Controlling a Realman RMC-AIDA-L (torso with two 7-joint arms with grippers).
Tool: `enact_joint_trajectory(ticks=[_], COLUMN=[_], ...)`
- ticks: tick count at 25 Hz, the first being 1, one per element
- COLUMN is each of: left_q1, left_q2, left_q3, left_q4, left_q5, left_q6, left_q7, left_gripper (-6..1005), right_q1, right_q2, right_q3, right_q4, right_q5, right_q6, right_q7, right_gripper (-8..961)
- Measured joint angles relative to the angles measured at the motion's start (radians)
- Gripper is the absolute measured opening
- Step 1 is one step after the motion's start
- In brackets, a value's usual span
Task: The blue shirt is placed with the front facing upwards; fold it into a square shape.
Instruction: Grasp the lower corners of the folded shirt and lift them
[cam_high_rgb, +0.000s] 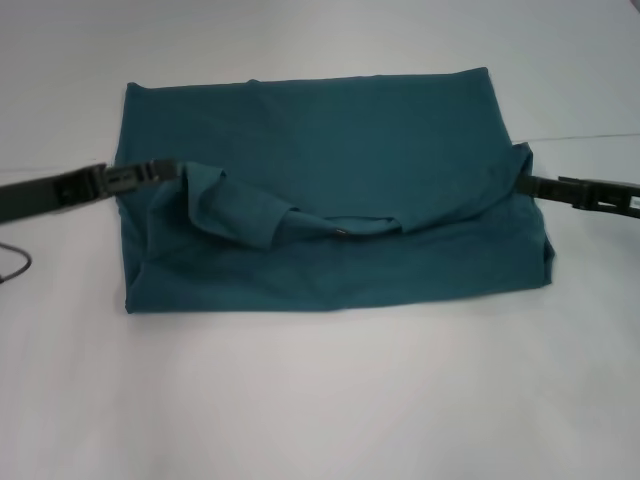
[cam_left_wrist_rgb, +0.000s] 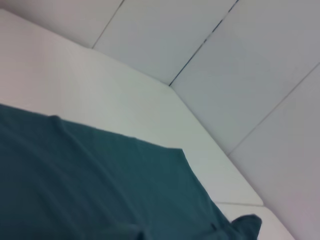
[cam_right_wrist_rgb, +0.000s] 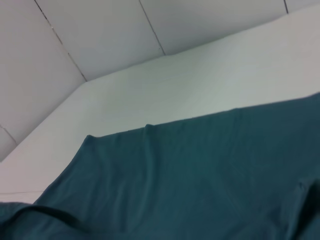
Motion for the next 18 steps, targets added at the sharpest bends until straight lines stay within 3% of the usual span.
enact_joint_trajectory(ticks=[6,10,15,18], left_q1=[0.062,0.085,0.089,0.089], left_q2=[-0.002,-0.010,-0.012,-0.012], left_q3=[-0.003,-0.006,-0.002,-0.004], left_q4=[0.018,0.021,0.023,0.020], left_q5=[0.019,0.057,0.120,0.129], left_q6=[0.012,0.005,0.005,0.005], left_q7=[0.019,0.041,0.057,0.074], left_gripper=[880,880,880,880], right_q1=[-0.033,-0.040,-0.027,-0.024], right_q2=[-0.056,-0.077,-0.082,-0.072], right_q3=[-0.067,-0.114,-0.142,-0.152], right_q4=[0.007,0.011,0.013,0.014], right_q5=[-0.002,-0.027,-0.099,-0.109], right_q6=[-0.046,-0.066,-0.090,-0.093], right_q7=[0.112,0.195,0.300,0.323], right_gripper=[838,836,835,835])
